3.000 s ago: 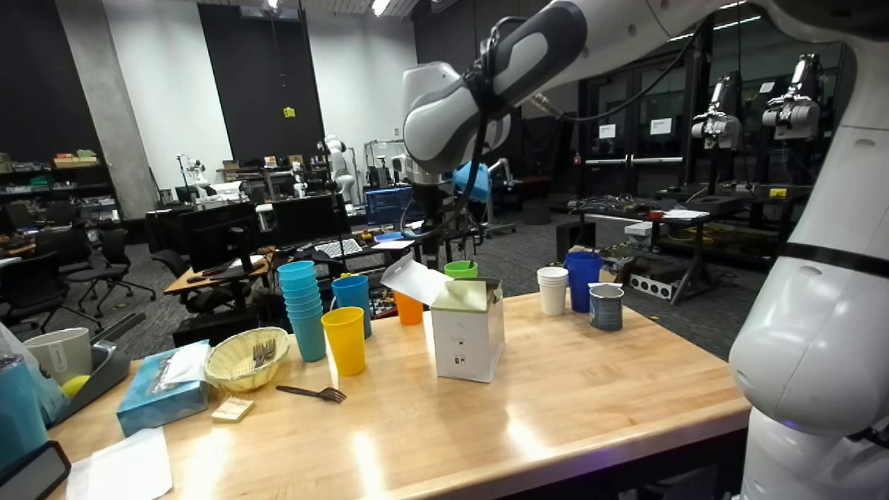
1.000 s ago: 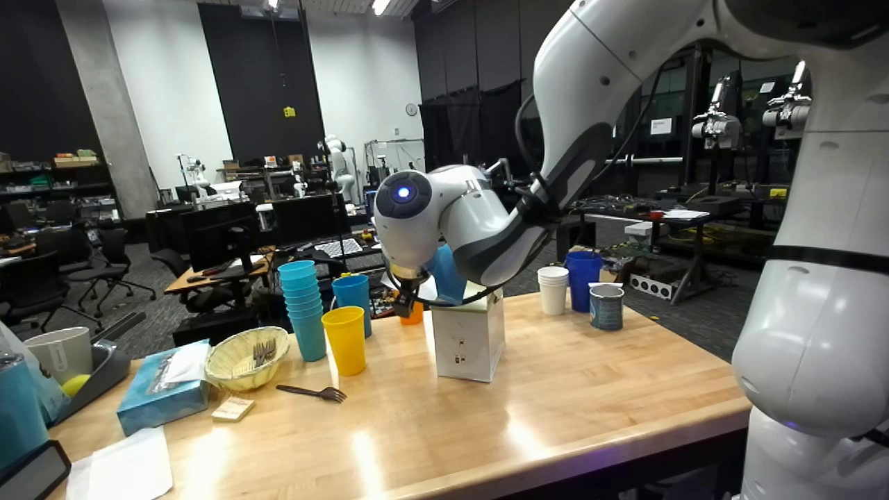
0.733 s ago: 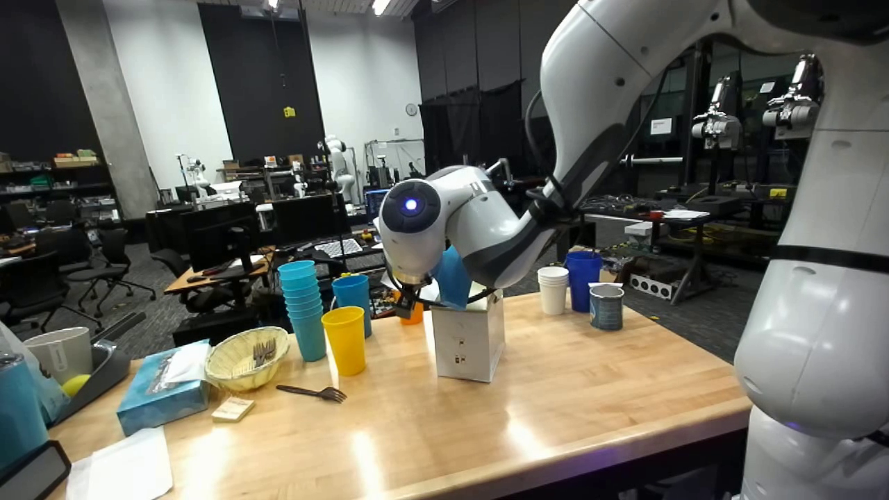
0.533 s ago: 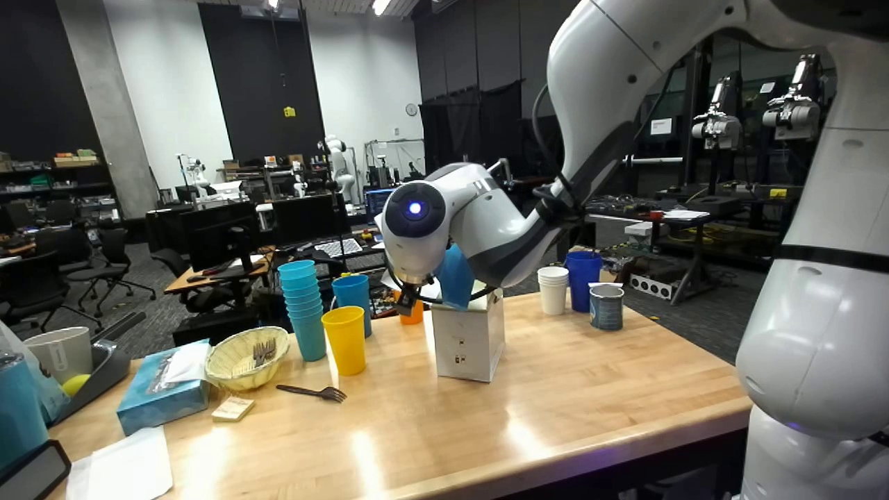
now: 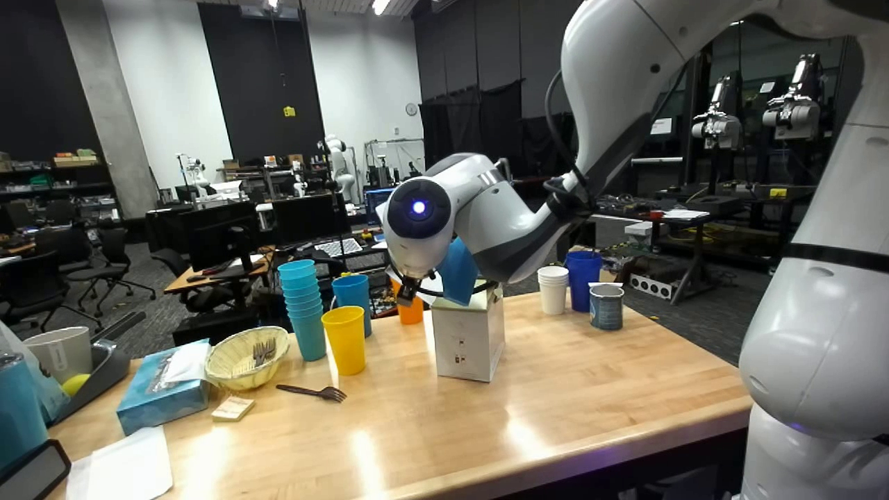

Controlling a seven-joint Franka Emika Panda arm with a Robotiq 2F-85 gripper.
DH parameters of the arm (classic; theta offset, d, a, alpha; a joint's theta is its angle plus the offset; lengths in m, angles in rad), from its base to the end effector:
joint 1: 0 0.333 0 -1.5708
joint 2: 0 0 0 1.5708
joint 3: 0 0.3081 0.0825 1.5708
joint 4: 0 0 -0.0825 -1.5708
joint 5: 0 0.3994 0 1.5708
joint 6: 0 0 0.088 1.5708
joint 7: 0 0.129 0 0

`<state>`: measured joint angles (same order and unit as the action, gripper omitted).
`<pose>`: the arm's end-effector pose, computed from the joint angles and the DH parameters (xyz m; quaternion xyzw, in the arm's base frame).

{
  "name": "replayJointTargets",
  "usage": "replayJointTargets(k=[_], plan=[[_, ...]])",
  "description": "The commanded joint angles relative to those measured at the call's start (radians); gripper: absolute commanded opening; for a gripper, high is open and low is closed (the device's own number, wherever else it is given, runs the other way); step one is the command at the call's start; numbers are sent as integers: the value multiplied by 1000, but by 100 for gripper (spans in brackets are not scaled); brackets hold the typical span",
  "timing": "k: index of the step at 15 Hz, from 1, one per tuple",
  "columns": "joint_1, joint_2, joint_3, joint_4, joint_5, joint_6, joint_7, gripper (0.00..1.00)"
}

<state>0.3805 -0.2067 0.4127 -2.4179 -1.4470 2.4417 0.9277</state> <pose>0.3701 0.3530 0.3771 0.7558 0.4082 0.4240 0.2869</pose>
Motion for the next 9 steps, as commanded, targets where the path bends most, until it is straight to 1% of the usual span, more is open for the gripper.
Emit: replayJointTargets(k=[1,9], plan=[[14,-56,-2,-36,-39,-10,46,100],[15,-154,-32,-90,-63,45,143,100]])
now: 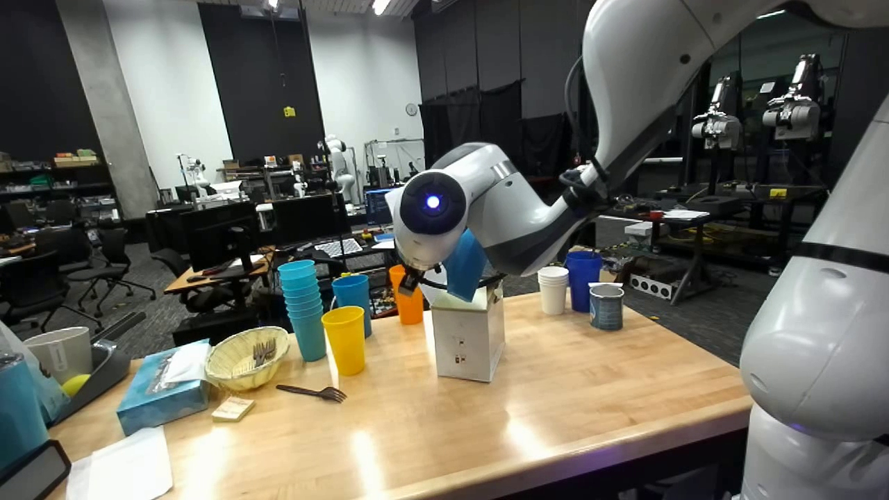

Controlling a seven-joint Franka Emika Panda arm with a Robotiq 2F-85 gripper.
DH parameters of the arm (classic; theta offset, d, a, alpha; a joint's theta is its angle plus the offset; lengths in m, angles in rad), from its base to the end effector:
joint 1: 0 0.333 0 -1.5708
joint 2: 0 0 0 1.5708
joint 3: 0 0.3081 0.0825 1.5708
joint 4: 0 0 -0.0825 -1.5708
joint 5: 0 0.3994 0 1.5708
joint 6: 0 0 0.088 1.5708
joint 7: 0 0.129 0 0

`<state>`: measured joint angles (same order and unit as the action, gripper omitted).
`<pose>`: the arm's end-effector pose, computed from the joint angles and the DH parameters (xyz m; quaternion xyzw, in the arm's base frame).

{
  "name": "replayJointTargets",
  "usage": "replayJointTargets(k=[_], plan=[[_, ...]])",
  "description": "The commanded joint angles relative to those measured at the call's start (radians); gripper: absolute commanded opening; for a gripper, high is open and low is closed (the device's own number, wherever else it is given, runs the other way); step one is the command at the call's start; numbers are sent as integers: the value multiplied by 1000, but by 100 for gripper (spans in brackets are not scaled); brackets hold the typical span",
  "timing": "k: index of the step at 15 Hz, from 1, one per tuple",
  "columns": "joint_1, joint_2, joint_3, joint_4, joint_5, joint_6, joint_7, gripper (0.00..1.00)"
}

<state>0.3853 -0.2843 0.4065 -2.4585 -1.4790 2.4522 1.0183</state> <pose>0.3596 0.3434 0.3941 0.7552 0.3775 0.4583 0.2777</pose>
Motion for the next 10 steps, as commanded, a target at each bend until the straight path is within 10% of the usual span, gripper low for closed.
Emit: replayJointTargets(k=[1,10], plan=[[9,-91,-33,-59,-35,48,67,100],[-2,-202,-129,-158,-97,198,195,100]])
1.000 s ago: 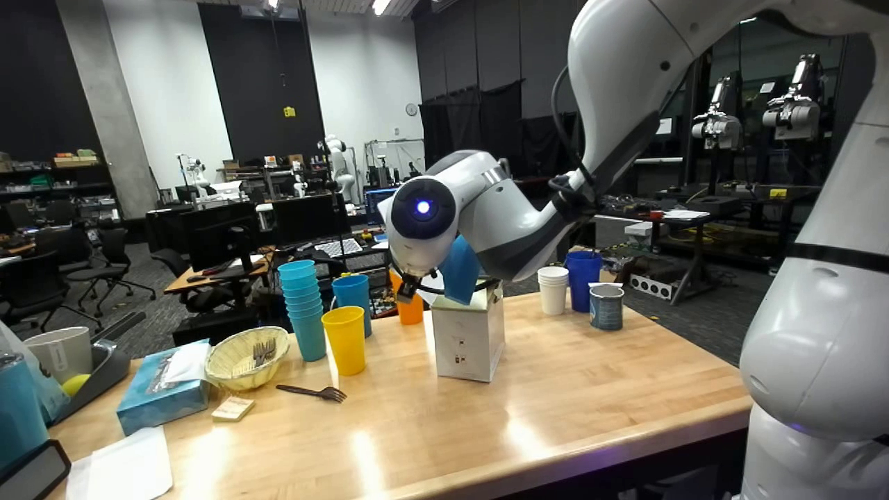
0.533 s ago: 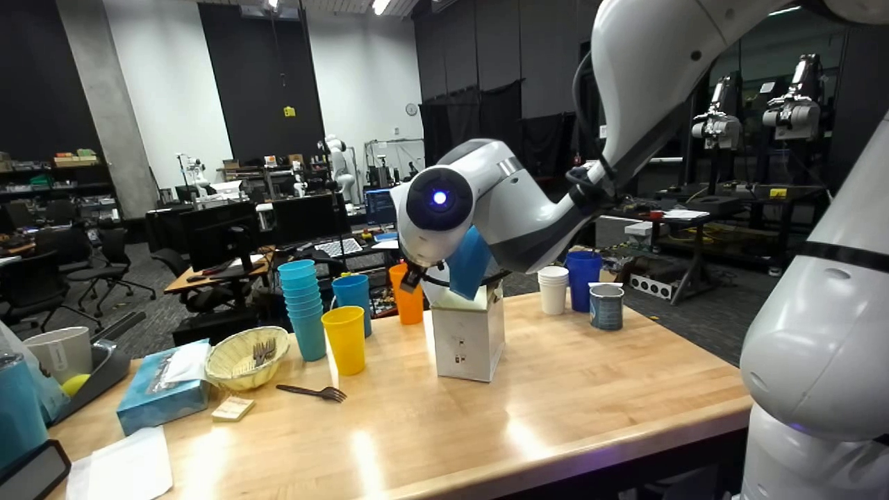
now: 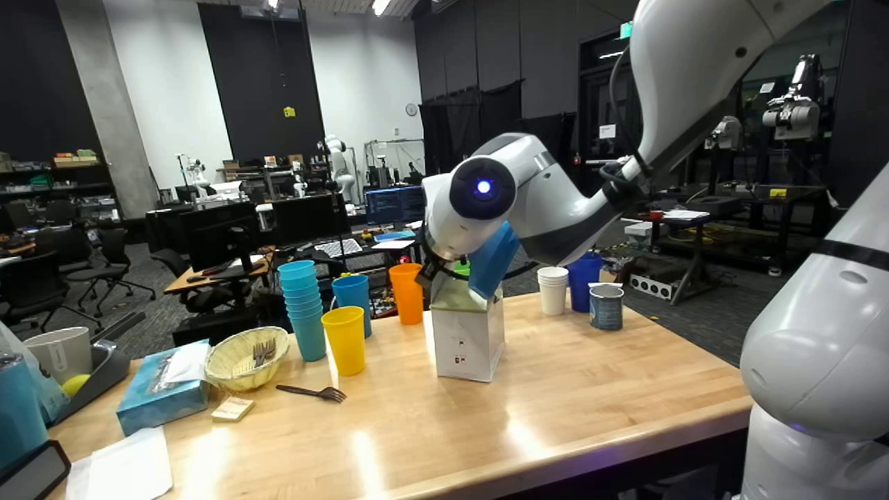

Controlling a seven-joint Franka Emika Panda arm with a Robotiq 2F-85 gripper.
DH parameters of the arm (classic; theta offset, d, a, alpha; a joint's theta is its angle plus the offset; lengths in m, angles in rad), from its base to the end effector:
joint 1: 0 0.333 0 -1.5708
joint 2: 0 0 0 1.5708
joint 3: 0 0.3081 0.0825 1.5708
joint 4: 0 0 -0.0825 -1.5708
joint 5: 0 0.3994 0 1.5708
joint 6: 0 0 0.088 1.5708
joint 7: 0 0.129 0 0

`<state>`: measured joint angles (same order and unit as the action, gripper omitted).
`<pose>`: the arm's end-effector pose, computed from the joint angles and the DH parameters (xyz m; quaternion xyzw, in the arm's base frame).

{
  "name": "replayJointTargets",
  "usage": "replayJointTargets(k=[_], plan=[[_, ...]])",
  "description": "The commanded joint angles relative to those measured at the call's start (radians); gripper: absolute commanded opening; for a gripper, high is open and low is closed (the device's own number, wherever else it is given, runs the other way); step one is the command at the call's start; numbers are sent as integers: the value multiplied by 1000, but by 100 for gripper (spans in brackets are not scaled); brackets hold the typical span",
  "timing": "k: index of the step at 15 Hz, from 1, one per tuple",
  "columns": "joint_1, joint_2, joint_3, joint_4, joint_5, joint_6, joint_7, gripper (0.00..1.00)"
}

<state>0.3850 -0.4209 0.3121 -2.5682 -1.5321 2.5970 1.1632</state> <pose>0.3504 0.3009 0.4046 0.7767 0.3320 0.4882 0.2196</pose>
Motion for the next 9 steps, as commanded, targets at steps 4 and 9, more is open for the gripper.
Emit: replayJointTargets(k=[4,9], plan=[[-10,-92,-69,-75,-72,100,85,100],[-12,-113,-112,-100,-83,143,113,100]])
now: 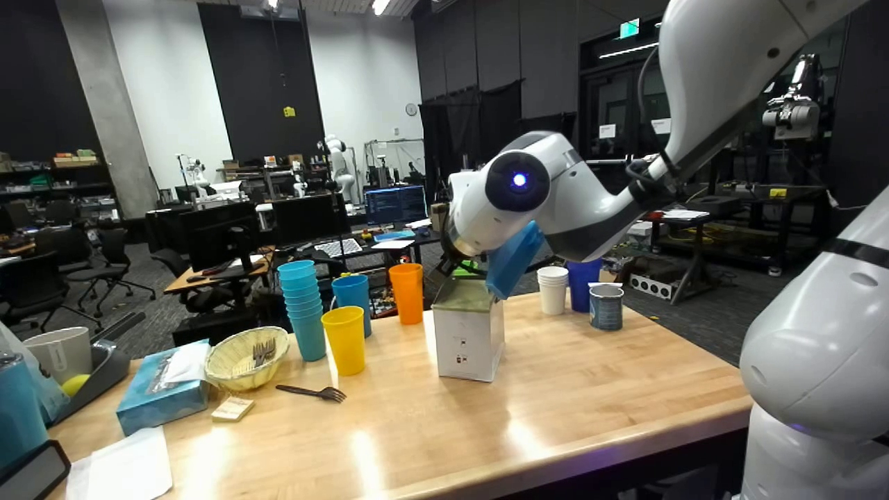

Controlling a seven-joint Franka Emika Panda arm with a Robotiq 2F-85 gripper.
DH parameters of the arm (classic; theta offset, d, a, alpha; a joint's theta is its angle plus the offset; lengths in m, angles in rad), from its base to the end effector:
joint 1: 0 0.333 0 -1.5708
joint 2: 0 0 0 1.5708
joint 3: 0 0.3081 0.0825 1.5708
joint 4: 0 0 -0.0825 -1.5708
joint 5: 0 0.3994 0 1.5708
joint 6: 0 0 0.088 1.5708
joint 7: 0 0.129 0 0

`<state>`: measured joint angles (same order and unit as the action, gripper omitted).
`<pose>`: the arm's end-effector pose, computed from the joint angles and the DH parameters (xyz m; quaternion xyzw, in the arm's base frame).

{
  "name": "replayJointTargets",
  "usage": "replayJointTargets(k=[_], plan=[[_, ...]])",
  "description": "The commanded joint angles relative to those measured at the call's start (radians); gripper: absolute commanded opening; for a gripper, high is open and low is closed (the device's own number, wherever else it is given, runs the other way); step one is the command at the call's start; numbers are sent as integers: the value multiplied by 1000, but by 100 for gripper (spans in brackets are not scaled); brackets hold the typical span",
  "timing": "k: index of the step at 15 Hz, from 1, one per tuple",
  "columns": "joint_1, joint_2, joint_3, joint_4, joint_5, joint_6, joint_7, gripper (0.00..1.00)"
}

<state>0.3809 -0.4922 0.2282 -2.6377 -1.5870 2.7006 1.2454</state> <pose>0.3473 0.2676 0.4037 0.7927 0.3073 0.4947 0.1801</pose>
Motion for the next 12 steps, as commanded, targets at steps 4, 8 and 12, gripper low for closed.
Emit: replayJointTargets(k=[4,8,12], plan=[[-8,-50,-60,-48,-8,50,24,100],[-4,-54,-85,-63,-2,60,14,100],[-3,-57,-100,-78,1,70,10,100]])
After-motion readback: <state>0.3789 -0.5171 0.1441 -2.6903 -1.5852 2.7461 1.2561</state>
